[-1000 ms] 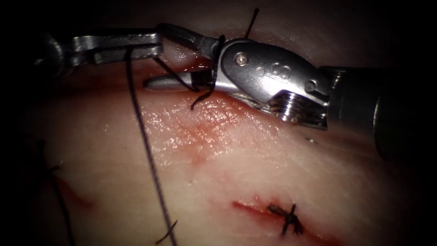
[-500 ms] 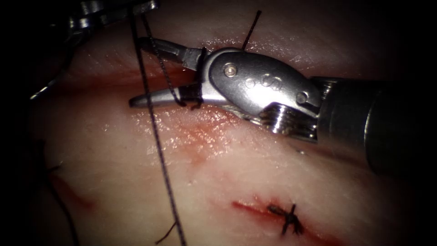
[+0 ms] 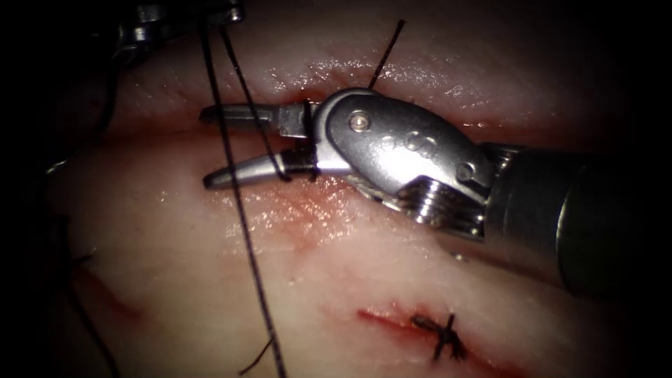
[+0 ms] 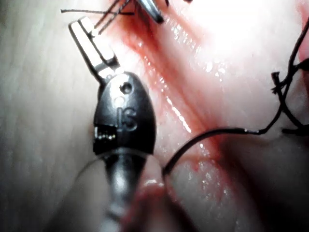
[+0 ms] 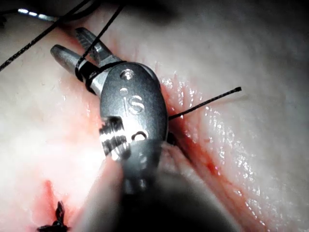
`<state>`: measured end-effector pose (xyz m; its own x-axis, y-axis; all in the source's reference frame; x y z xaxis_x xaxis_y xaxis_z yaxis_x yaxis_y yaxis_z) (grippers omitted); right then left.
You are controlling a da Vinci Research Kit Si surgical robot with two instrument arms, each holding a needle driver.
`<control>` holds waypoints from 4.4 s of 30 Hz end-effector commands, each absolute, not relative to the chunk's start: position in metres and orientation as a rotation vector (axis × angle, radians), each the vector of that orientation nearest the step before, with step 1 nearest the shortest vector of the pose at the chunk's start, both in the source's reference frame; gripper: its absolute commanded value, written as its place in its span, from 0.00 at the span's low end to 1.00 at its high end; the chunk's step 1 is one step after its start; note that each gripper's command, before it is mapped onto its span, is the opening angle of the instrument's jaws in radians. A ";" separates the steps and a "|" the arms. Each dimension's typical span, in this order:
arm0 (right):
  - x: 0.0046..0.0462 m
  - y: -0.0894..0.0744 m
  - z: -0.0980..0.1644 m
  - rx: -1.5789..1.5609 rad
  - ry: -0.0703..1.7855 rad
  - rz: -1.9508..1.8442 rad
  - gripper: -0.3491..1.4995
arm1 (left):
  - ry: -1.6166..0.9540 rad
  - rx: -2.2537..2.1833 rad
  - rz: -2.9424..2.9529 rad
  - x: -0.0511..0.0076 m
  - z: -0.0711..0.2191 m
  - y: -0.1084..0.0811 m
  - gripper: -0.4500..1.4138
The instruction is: Wound Closure
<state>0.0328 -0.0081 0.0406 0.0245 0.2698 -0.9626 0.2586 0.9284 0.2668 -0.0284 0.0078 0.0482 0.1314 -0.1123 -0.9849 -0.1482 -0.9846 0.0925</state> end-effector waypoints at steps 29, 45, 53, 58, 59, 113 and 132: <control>0.0322 -0.005 0.041 0.416 1.769 0.260 0.46 | 0.189 -2.434 1.991 -0.0290 0.051 0.002 0.00; 0.0310 -0.003 0.042 0.361 1.843 0.438 0.47 | 0.162 -2.404 2.049 -0.0295 0.053 -0.001 0.00; 0.0294 -0.002 0.042 0.286 1.812 0.560 0.46 | 0.184 -2.354 2.092 -0.0303 0.052 -0.003 0.00; 0.0284 -0.002 0.043 0.282 1.818 0.569 0.46 | 0.208 -2.305 2.112 -0.0301 0.052 -0.003 0.00; 0.0284 -0.002 0.043 0.281 1.817 0.570 0.46 | 0.211 -2.300 2.114 -0.0302 0.052 -0.003 0.00; 0.0266 -0.002 0.044 0.309 1.518 0.988 0.63 | 0.094 -2.100 2.579 -0.0350 0.048 -0.011 0.00; 0.0253 0.000 0.043 0.359 1.575 1.032 0.64 | 0.082 -2.093 2.605 -0.0344 0.048 -0.011 0.00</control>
<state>0.0244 -0.0002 0.0422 -0.2932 0.7135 -0.6364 -0.3007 0.5630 0.7698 -0.0338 -0.0113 0.0478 -0.2049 -0.1864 -0.9609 0.1257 -0.9786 0.1630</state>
